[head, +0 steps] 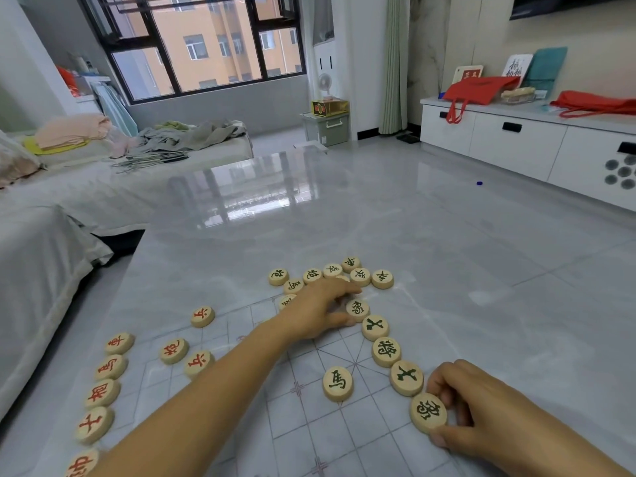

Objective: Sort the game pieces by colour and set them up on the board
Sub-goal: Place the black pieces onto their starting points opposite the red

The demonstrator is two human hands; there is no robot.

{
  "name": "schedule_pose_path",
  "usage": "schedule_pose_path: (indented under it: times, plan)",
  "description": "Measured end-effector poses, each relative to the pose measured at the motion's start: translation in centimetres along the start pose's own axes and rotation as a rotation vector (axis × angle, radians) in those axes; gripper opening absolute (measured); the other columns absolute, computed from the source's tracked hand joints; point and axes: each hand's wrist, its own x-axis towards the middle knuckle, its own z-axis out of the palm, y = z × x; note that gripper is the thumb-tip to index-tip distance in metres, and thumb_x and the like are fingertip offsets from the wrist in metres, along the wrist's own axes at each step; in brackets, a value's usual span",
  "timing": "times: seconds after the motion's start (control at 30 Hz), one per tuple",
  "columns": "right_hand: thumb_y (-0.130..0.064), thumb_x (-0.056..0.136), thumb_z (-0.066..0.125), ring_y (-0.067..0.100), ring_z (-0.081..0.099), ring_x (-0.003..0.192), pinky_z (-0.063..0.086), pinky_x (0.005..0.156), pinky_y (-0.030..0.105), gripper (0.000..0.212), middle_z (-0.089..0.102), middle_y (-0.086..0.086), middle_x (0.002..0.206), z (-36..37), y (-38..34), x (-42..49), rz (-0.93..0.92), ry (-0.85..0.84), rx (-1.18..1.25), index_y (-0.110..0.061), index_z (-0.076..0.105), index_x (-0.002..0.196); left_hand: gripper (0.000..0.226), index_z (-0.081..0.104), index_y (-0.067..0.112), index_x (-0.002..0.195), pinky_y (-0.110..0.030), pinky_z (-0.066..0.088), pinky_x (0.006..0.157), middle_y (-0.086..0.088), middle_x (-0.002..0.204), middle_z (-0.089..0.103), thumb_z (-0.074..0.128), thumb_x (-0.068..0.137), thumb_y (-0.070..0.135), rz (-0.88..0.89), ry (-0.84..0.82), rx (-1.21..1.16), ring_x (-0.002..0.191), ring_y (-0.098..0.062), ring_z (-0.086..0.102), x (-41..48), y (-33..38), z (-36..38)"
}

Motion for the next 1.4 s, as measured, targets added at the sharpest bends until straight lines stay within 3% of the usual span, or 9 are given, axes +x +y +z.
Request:
schedule_pose_path:
  times: [0.23,0.37,0.57,0.83,0.93,1.03,1.17,1.27,1.4]
  plan:
    - [-0.042,0.072,0.068,0.003,0.050,0.076,0.042,0.073,0.015,0.030,0.046,-0.014,0.097,-0.1,0.0,0.1,0.005,0.000,0.002,-0.038,0.044,0.091,0.043,0.055,0.017,0.124,-0.033,0.044,0.094,-0.009,0.114,0.049,0.066,0.084,0.024,-0.103,-0.060,-0.027,0.102,-0.020,0.050,0.5,0.3,0.0]
    - [-0.041,0.073,0.068,0.003,0.050,0.075,0.041,0.073,0.013,0.030,0.046,-0.014,0.097,-0.1,0.1,0.0,-0.005,0.001,0.006,-0.038,0.045,0.091,0.048,0.047,0.022,0.134,-0.010,0.037,0.084,-0.006,0.120,0.045,0.054,0.090,0.005,-0.128,-0.161,-0.083,0.101,-0.012,0.045,0.6,0.2,-1.0]
    - [-0.042,0.073,0.068,0.002,0.050,0.076,0.042,0.073,0.015,0.031,0.046,-0.014,0.097,0.0,0.0,-0.1,0.002,0.009,0.004,-0.038,0.044,0.092,0.033,0.054,0.011,0.111,-0.019,0.038,0.067,0.003,0.090,0.050,0.066,0.084,0.026,-0.287,0.045,-0.219,0.081,-0.012,0.047,0.9,1.6,0.6]
    - [-0.041,0.071,0.070,0.006,0.050,0.074,0.042,0.071,0.017,0.031,0.048,-0.011,0.095,0.2,-0.1,-0.4,-0.010,0.052,0.056,-0.036,0.046,0.089,0.034,0.058,0.010,0.117,-0.004,0.033,0.064,0.003,0.098,0.050,0.065,0.085,0.019,-0.275,0.082,-0.210,0.088,-0.010,0.046,1.2,1.9,0.8]
    - [-0.040,0.073,0.069,0.005,0.049,0.075,0.042,0.071,0.016,0.029,0.047,-0.011,0.095,0.1,-0.1,-0.5,-0.023,0.050,0.054,-0.037,0.045,0.089,0.035,0.058,0.010,0.119,-0.013,0.038,0.069,0.002,0.100,0.052,0.064,0.086,0.018,-0.267,0.089,-0.234,0.089,-0.010,0.047,0.8,2.2,0.8]
    - [-0.039,0.074,0.068,0.005,0.049,0.074,0.042,0.070,0.016,0.028,0.045,-0.012,0.096,0.2,-0.1,-0.5,-0.022,0.033,0.059,-0.037,0.045,0.090,0.023,0.063,0.012,0.111,-0.019,0.043,0.078,-0.001,0.101,0.060,0.060,0.088,0.015,-0.322,0.281,-0.379,0.090,-0.012,0.053,0.5,1.2,0.0]
    - [-0.041,0.071,0.072,0.005,0.051,0.073,0.043,0.070,0.014,0.035,0.046,-0.013,0.098,-0.2,0.0,-0.6,0.002,0.026,0.093,-0.038,0.044,0.092,0.013,0.061,0.013,0.100,-0.013,0.043,0.056,0.001,0.086,0.058,0.055,0.090,0.009,-0.540,0.541,-0.469,0.074,-0.012,0.053,0.0,-2.2,-2.4]
    - [-0.043,0.077,0.066,0.007,0.051,0.076,0.042,0.071,0.015,0.029,0.048,-0.012,0.098,-0.4,0.0,-0.5,0.022,0.102,0.124,-0.039,0.042,0.093,0.020,0.061,0.015,0.106,-0.022,0.043,0.072,-0.005,0.106,0.059,0.052,0.090,0.008,-0.580,0.469,-0.229,0.088,-0.016,0.054,0.0,-4.3,-2.8]
    - [-0.037,0.089,0.051,0.004,0.048,0.090,0.040,0.073,0.011,0.011,0.047,-0.014,0.097,-0.6,0.3,0.0,0.008,0.349,0.060,-0.041,0.041,0.091,0.033,0.058,0.021,0.123,-0.040,0.038,0.104,-0.003,0.139,0.047,0.054,0.091,0.017,-0.398,0.268,0.008,0.125,-0.022,0.045,1.5,-5.1,-2.2]
